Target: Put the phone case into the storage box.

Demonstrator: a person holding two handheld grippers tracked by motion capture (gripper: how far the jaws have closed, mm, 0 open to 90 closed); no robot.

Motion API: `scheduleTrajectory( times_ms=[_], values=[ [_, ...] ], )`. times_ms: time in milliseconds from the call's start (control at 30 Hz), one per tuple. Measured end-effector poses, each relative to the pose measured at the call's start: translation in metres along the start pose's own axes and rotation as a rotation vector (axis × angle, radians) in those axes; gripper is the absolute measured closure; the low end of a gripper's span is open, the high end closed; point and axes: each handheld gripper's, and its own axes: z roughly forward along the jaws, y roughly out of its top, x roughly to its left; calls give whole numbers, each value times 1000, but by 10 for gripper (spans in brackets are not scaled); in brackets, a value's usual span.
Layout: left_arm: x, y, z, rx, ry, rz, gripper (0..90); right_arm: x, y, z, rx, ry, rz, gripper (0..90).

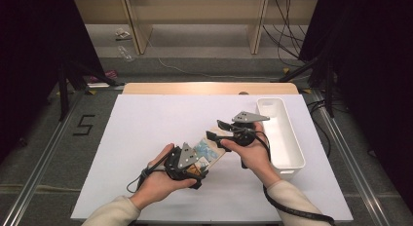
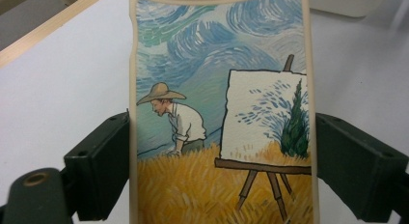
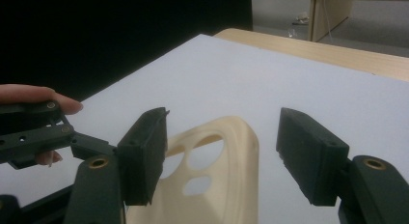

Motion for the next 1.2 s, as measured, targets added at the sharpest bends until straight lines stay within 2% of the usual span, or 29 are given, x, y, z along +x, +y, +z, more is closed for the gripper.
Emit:
scheduleTrajectory(
  times_ms=[367,667,800,833,900,967,1100,1200],
  values=[
    [0,0,0,-2,2,3,120,-1,0,-1,0,13,26,494],
    [-1,-2,2,18,-10,3,118,-2,1,-3,-13,45,60,627],
    [-2,-3,4,33,-22,-4,114,-1,4,-7,-27,80,64,689],
    [-2,-4,5,40,-22,-2,113,1,7,-9,-37,111,74,725],
    [-2,-4,6,46,-25,2,111,3,9,-11,-45,139,70,750],
    [-4,-5,7,48,-26,3,110,7,12,-12,-41,156,73,770],
    [-5,-5,8,45,-31,-2,105,15,17,-14,-31,175,47,786],
    [-5,-5,8,32,-38,-13,104,18,18,-15,-41,185,54,794]
  ],
)
